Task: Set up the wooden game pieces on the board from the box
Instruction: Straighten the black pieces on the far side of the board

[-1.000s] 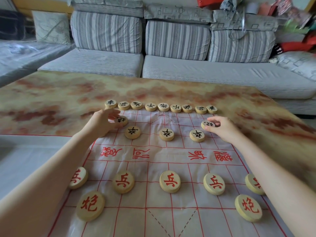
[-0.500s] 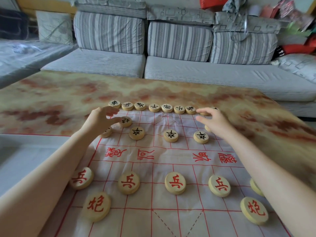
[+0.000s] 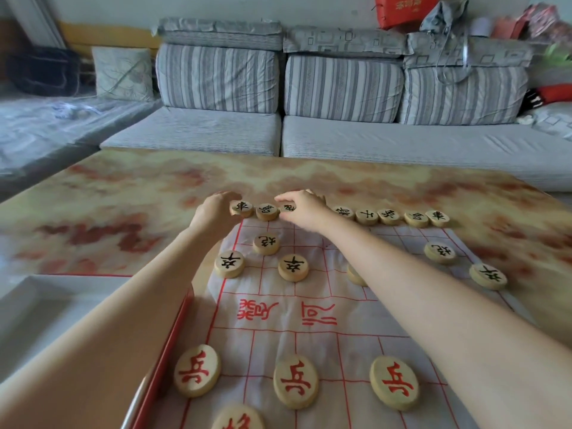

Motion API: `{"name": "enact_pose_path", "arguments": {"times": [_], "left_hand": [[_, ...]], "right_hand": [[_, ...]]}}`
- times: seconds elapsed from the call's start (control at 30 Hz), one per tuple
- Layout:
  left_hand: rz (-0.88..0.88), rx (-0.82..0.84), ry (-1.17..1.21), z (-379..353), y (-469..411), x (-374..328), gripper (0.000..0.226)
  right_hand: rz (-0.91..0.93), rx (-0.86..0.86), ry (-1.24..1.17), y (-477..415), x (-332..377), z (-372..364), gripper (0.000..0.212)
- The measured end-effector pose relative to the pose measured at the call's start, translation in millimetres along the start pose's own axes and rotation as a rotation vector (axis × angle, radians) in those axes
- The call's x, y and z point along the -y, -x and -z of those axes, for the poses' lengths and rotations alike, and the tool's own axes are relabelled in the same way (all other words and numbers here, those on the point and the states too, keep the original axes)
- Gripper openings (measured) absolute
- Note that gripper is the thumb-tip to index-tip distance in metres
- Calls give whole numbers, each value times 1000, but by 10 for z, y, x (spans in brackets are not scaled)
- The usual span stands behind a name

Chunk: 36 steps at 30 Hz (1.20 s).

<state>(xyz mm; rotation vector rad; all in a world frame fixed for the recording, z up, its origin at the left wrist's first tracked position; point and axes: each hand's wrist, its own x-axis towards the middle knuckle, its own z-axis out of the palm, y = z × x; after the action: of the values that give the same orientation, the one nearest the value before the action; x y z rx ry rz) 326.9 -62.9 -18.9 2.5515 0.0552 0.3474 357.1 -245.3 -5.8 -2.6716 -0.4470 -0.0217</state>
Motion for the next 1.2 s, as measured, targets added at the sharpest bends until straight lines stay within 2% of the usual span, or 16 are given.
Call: {"name": "enact_pose_path", "arguments": {"times": [0.1,0.27,0.57,0.73,0.9,0.97,1.03,1.1,1.2], "left_hand": [[-61,46,-21,-18,-132,-35,50],[-119,101,-18,-84,-214,-16,37],[-57,38,0,-92,-281,74,25],[-38,-29,-190,-137,-263,19,37],[-14,-27,-181,-122,-283,21,34],[-83,35,-131,-68,-292,56,37],[-126,138,19,-16,-272,89,48],[-152,184,107,6,-248,125,51],[-133,154,136,-14,-260,175,47]], "right_hand": [[3,23,51,-164,81,-57,44],[63,74,141,-229,124,-111,38],[102,-23,153,-276,106,-217,34],[73,-102,176,-251,148,-192,39],[106,-110,128,-273,122,-177,39],[116,-25,62,-283,75,-161,43],[144,23,31,-283,24,-157,46],[156,10,38,-287,-5,-164,43],[164,-38,31,-297,4,-172,37]]}}
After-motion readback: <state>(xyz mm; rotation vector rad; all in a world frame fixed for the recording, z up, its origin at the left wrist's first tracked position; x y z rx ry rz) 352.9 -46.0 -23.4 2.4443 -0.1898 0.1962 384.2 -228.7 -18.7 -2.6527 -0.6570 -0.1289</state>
